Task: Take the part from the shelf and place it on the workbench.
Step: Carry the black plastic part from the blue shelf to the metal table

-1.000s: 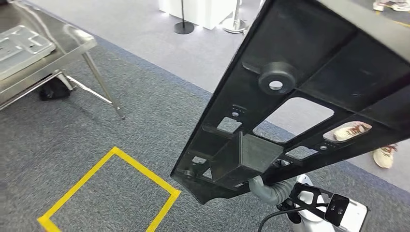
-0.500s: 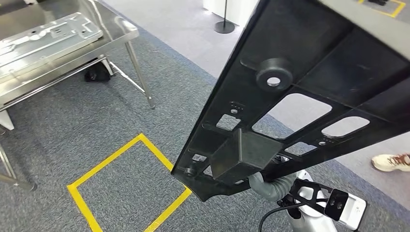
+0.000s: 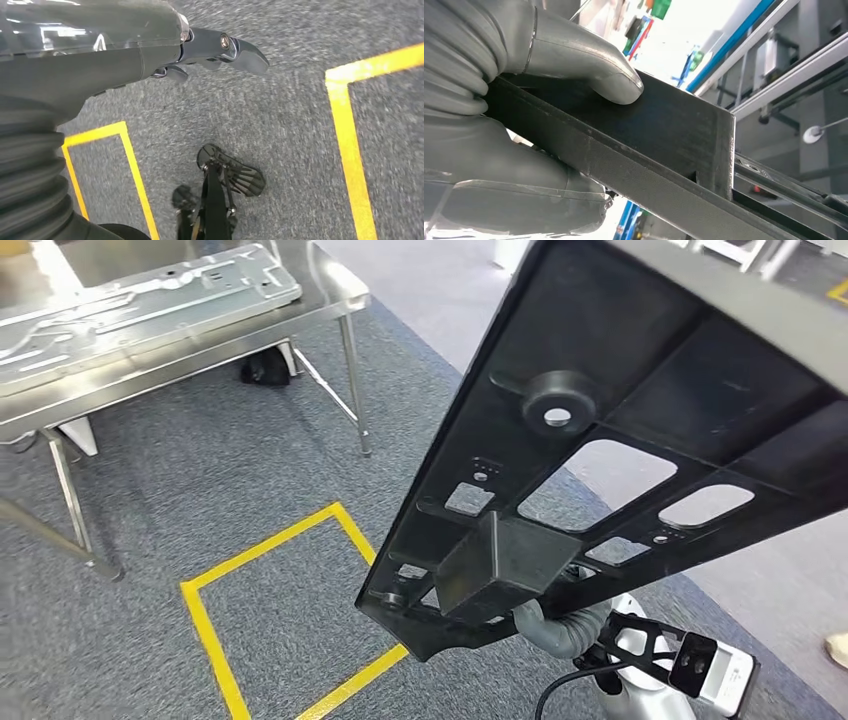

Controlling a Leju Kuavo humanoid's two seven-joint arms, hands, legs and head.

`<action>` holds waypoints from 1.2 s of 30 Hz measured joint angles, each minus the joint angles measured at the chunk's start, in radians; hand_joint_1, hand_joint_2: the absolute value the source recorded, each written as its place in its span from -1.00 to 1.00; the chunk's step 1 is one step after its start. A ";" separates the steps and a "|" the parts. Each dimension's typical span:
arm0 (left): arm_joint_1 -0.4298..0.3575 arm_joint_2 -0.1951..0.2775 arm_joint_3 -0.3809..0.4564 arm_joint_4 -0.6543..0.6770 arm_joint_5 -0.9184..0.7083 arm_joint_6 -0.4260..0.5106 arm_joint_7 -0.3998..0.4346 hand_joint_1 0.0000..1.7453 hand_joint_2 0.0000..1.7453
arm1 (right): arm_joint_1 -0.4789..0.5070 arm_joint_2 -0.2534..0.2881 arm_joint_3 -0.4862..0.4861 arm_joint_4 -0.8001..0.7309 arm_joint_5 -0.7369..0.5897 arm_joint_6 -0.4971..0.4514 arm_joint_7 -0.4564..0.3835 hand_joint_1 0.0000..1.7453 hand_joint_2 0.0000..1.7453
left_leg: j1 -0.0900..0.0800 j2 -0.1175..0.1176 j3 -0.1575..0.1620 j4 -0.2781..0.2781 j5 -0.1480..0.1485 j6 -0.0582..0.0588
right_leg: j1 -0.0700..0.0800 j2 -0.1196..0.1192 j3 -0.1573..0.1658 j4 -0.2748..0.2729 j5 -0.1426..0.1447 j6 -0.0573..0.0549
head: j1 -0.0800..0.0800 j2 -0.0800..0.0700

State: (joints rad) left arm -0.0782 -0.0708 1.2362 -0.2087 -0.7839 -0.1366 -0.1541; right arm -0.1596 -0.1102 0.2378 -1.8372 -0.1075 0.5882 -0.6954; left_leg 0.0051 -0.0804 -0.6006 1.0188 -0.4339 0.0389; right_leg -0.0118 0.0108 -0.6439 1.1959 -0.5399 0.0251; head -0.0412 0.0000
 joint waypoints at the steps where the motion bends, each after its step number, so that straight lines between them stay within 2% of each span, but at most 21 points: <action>1: 0.000 -0.002 0.000 0.000 0.000 0.000 0.000 -1.00 1.00 | 0.000 0.000 0.000 0.000 0.001 0.000 0.000 1.00 1.00 | -0.001 -0.013 0.000 0.000 0.001 -0.002 | 0.000 0.026 0.032 -0.073 0.033 -0.008 | 0.000 0.000; 3: -0.001 -0.005 0.000 0.000 0.000 0.001 0.000 -1.00 1.00 | 0.000 0.000 0.000 0.000 0.004 0.000 0.000 1.00 1.00 | 0.001 -0.038 -0.003 0.001 0.004 -0.010 | 0.001 0.063 0.074 -0.169 0.067 -0.016 | 0.000 0.000; 4: 0.000 -0.006 0.001 0.000 0.001 0.002 0.000 -1.00 1.00 | 0.000 0.000 0.000 0.000 0.006 0.000 0.000 1.00 1.00 | 0.004 -0.049 -0.006 0.000 0.005 -0.016 | 0.003 0.067 0.079 -0.183 0.066 -0.018 | 0.000 0.000; 6: 0.003 -0.005 0.002 0.000 0.003 0.003 0.000 -1.00 1.00 | -0.002 0.001 0.000 0.000 0.011 -0.001 0.001 1.00 1.00 | 0.008 -0.061 -0.011 -0.002 0.008 -0.028 | 0.004 0.043 0.083 -0.193 0.072 -0.021 | 0.000 0.000; 8: 0.005 -0.005 0.004 0.000 0.005 0.003 0.000 -1.00 1.00 | -0.004 0.004 0.000 0.000 0.014 -0.002 0.001 1.00 1.00 | 0.004 -0.018 -0.028 0.032 -0.014 -0.036 | -0.001 0.016 0.092 -0.208 0.078 -0.031 | 0.000 0.000; 10: 0.002 -0.006 0.005 0.000 0.006 0.003 -0.002 -1.00 1.00 | -0.004 0.007 0.000 0.000 0.015 -0.004 0.001 1.00 1.00 | 0.003 0.045 -0.080 0.142 -0.076 -0.044 | -0.001 -0.015 0.097 -0.214 0.078 -0.039 | -0.001 0.000; 12: 0.000 -0.006 0.005 0.000 0.005 0.003 -0.004 -1.00 1.00 | -0.001 0.008 0.000 0.000 0.016 -0.009 0.001 1.00 1.00 | 0.009 0.066 -0.135 0.259 -0.122 -0.053 | 0.001 -0.046 0.098 -0.213 0.076 -0.040 | 0.000 0.000; 13: 0.002 -0.006 0.005 0.000 0.004 0.003 -0.005 -1.00 1.00 | 0.001 0.009 0.000 0.001 0.017 -0.011 0.001 1.00 1.00 | 0.011 0.070 -0.141 0.273 -0.118 -0.057 | 0.001 -0.060 0.098 -0.212 0.074 -0.039 | 0.000 0.000; 14: 0.004 -0.006 0.005 0.000 0.002 0.002 -0.006 -1.00 1.00 | 0.002 0.010 0.000 0.001 0.019 -0.014 0.001 1.00 1.00 | 0.013 0.076 -0.125 0.247 -0.097 -0.061 | 0.000 -0.074 0.100 -0.210 0.071 -0.036 | 0.000 0.000; 16: 0.005 -0.006 0.005 0.000 -0.002 0.000 -0.009 -1.00 1.00 | 0.003 0.011 0.000 0.000 0.021 -0.019 0.001 1.00 1.00 | 0.014 0.114 -0.052 0.112 -0.038 -0.062 | 0.000 -0.098 0.103 -0.203 0.062 -0.028 | 0.000 0.000; 18: 0.003 -0.006 0.005 0.000 -0.005 -0.004 -0.014 -1.00 1.00 | 0.003 0.012 0.000 0.000 0.024 -0.022 0.001 1.00 1.00 | 0.010 0.150 -0.002 0.016 -0.013 -0.050 | 0.006 -0.118 0.106 -0.194 0.052 -0.018 | 0.000 0.000; 19: 0.002 -0.006 0.005 0.000 -0.006 -0.007 -0.016 -1.00 1.00 | 0.004 0.012 0.000 -0.001 0.025 -0.025 0.001 1.00 1.00 | 0.007 0.155 0.001 0.006 -0.017 -0.042 | 0.009 -0.127 0.107 -0.193 0.049 -0.012 | -0.001 0.000; 21: 0.004 -0.007 0.005 0.000 -0.007 -0.011 -0.020 -1.00 1.00 | 0.005 0.012 0.000 -0.001 0.028 -0.030 0.000 1.00 1.00 | 0.007 0.132 -0.002 0.006 -0.015 -0.029 | 0.010 -0.143 0.111 -0.194 0.046 -0.002 | 0.000 0.000; 23: 0.004 -0.007 0.005 0.000 -0.007 -0.014 -0.024 -1.00 1.00 | 0.005 0.012 0.000 -0.003 0.028 -0.033 0.000 1.00 1.00 | 0.011 0.109 -0.001 0.001 -0.010 -0.017 | 0.004 -0.109 0.106 -0.169 0.022 0.010 | 0.000 0.000; 25: 0.001 -0.007 0.005 0.000 -0.007 -0.016 -0.030 -1.00 1.00 | 0.008 0.012 0.000 -0.005 0.027 -0.034 0.000 1.00 1.00 | 0.013 0.085 -0.001 -0.002 -0.005 -0.009 | -0.001 -0.047 0.059 -0.063 -0.040 0.016 | 0.000 0.000; 27: -0.002 -0.006 0.005 0.000 -0.006 -0.019 -0.036 -1.00 1.00 | 0.015 0.012 0.000 -0.006 0.025 -0.035 0.000 1.00 1.00 | 0.012 0.058 -0.003 -0.001 -0.004 -0.006 | -0.002 -0.021 -0.009 0.071 -0.093 0.016 | 0.000 0.000; 28: -0.001 -0.006 0.005 0.000 -0.006 -0.021 -0.037 -1.00 1.00 | 0.018 0.011 0.000 -0.006 0.023 -0.036 0.000 1.00 1.00 | 0.011 0.045 -0.003 -0.001 -0.003 -0.005 | -0.002 -0.018 -0.027 0.100 -0.092 0.015 | 0.000 0.000; 29: 0.000 -0.006 0.005 0.000 -0.006 -0.022 -0.038 -1.00 1.00 | 0.020 0.011 0.000 -0.006 0.018 -0.037 0.000 1.00 1.00 | 0.011 0.034 -0.003 0.000 -0.003 -0.005 | -0.001 -0.016 -0.027 0.093 -0.073 0.013 | 0.000 0.000; 30: 0.001 -0.006 0.005 0.000 -0.006 -0.023 -0.039 -1.00 1.00 | 0.020 0.011 0.000 -0.006 0.009 -0.039 0.000 1.00 1.00 | 0.011 0.023 -0.002 0.001 -0.003 -0.006 | -0.001 -0.014 -0.008 0.042 -0.036 0.010 | 0.000 0.000; 33: 0.003 -0.007 0.005 0.000 -0.006 -0.030 -0.041 -1.00 1.00 | 0.019 0.012 -0.005 -0.009 -0.036 -0.038 -0.001 1.00 1.00 | 0.009 0.001 -0.002 0.004 -0.004 -0.015 | 0.002 0.004 0.071 -0.155 0.058 -0.005 | 0.000 0.000; 36: 0.007 -0.006 0.006 0.000 -0.005 -0.040 -0.041 -1.00 1.00 | 0.020 0.012 -0.020 -0.015 -0.074 -0.022 -0.002 1.00 1.00 | 0.009 -0.005 -0.006 -0.001 -0.002 -0.034 | 0.005 0.007 0.077 -0.184 0.066 -0.016 | 0.000 0.000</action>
State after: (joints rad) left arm -0.0714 -0.0766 1.2417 -0.2084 -0.7892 -0.1763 -0.1950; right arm -0.1399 -0.0984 0.2174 -1.8518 -0.1812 0.5658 -0.6975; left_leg 0.0139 -0.0854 -0.6070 1.0182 -0.4359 0.0049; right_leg -0.0070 0.0182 -0.5672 1.0119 -0.4735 0.0093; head -0.0412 0.0000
